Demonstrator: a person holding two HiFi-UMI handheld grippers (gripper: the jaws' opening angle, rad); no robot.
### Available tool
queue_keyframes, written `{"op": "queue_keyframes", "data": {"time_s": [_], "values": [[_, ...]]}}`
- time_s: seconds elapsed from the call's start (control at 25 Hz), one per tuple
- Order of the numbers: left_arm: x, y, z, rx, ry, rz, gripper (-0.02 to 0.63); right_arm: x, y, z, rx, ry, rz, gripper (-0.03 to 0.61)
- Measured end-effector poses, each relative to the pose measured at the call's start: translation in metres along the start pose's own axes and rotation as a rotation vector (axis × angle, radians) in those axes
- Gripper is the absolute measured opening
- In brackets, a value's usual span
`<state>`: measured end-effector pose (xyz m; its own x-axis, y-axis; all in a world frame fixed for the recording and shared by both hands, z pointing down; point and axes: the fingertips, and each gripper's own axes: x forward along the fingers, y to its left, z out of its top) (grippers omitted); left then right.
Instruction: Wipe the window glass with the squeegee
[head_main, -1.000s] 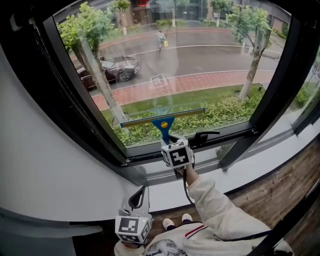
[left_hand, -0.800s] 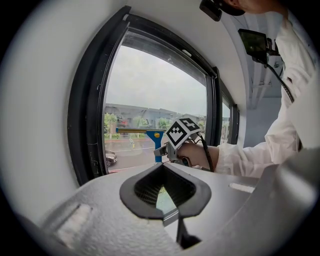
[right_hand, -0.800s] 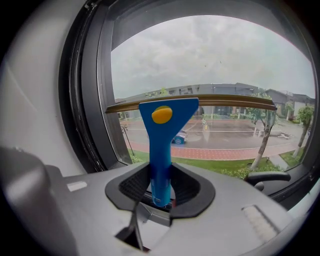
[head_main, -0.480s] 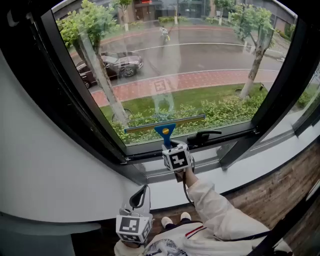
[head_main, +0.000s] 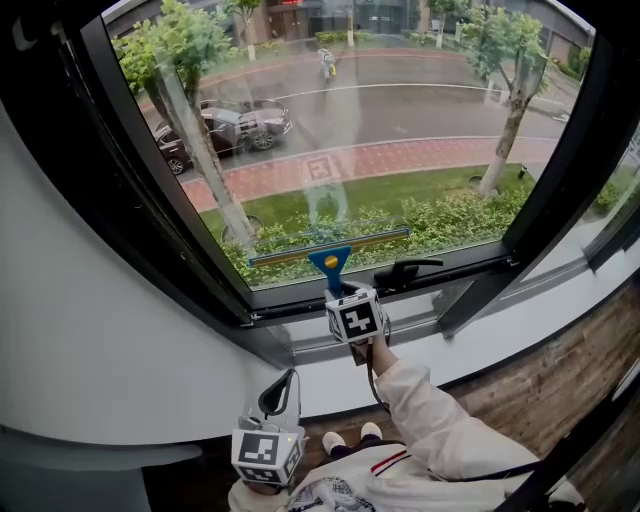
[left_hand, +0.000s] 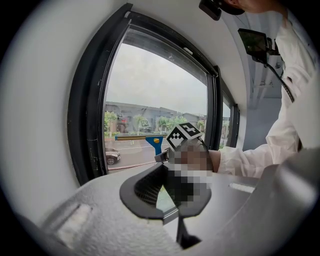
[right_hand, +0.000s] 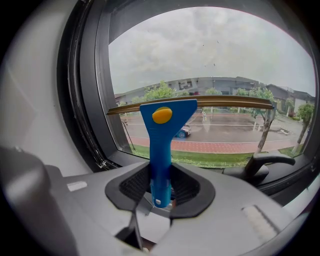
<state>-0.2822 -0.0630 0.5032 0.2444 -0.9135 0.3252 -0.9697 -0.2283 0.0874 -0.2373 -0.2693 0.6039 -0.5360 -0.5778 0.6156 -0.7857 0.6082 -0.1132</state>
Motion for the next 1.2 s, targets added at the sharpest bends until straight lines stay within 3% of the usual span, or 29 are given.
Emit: {"op": "queue_keyframes", "data": {"time_s": [0.72,1.2], "values": [[-0.012,0.000,-0.007,-0.008,0.005,-0.009,0.000,0.013,0.008,-0.060,0.023,0.104,0.006,0.133],[-0.022,0.004,-0.014,-0.014,0.011,-0.011,0.000,0.005,0.006,-0.067,0.016,0.060,-0.043,0.133]]}}
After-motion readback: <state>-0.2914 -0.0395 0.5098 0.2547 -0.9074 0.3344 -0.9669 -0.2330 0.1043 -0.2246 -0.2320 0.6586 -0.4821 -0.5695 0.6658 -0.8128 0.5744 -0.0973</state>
